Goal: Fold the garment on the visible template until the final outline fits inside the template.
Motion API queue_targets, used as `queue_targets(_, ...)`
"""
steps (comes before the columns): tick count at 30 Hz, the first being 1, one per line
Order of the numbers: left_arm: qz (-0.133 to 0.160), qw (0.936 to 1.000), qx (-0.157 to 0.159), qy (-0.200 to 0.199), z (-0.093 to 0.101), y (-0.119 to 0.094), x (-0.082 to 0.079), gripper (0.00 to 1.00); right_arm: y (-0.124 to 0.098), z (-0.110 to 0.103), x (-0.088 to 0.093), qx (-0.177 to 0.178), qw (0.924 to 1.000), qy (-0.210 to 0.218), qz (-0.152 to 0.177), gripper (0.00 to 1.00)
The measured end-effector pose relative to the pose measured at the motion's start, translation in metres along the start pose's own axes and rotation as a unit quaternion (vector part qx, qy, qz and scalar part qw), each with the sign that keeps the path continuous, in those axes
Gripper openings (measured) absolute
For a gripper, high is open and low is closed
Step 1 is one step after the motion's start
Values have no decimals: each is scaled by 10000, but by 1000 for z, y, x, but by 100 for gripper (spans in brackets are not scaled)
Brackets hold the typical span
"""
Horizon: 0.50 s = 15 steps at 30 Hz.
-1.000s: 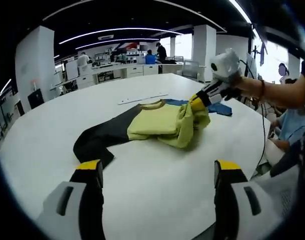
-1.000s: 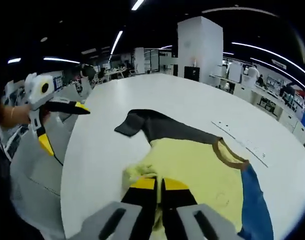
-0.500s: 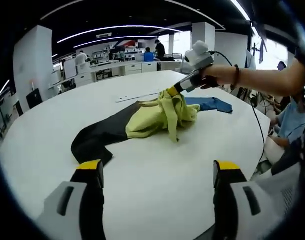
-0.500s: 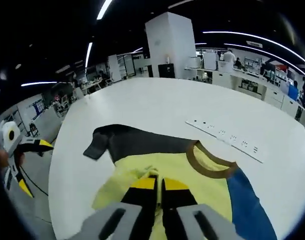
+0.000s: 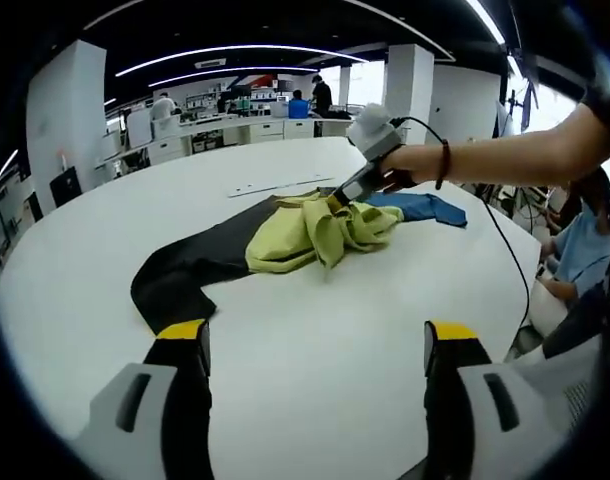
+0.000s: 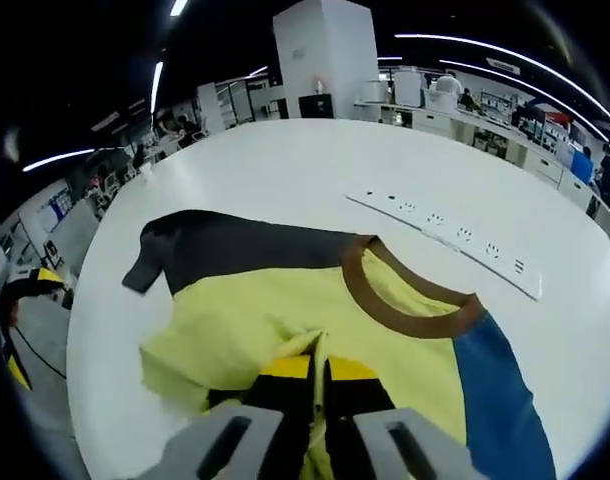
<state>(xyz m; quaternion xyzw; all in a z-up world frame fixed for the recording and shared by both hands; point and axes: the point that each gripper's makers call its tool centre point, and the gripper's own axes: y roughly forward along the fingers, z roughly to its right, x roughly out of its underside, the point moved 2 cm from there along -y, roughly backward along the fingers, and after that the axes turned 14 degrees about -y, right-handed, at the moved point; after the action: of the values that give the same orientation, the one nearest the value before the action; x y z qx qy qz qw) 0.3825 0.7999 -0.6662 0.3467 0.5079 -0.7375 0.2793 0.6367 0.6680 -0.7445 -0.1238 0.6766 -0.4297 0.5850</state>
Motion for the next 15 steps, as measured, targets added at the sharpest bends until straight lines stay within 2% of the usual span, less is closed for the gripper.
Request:
queue_targets(2, -6, 10000, 2, -20, 0, 1, 0, 85, 4, 0, 7, -4, 9999, -50, -117, 0)
queue_targets(9, 19, 10000, -8, -89, 0, 5, -1, 84, 4, 1, 10, 9, 9999, 31, -108, 0)
queue_targets(11, 11, 9999, -1, -122, 0, 5, 0, 83, 3, 3, 11, 84, 9996, 271, -83, 1)
queue_targets(12, 17, 9999, -3, -137, 1, 6, 1, 82, 2, 6, 11, 184, 9990, 390, -74, 6)
queue_targets(14, 35, 9999, -7, -150, 2, 6, 0, 82, -2, 9, 10, 290, 9990, 339, 19, 16)
queue_targets(15, 58, 9998, -16, -163, 3, 6, 0, 81, -8, 10, 7, 381, 9980, 481, 141, 22)
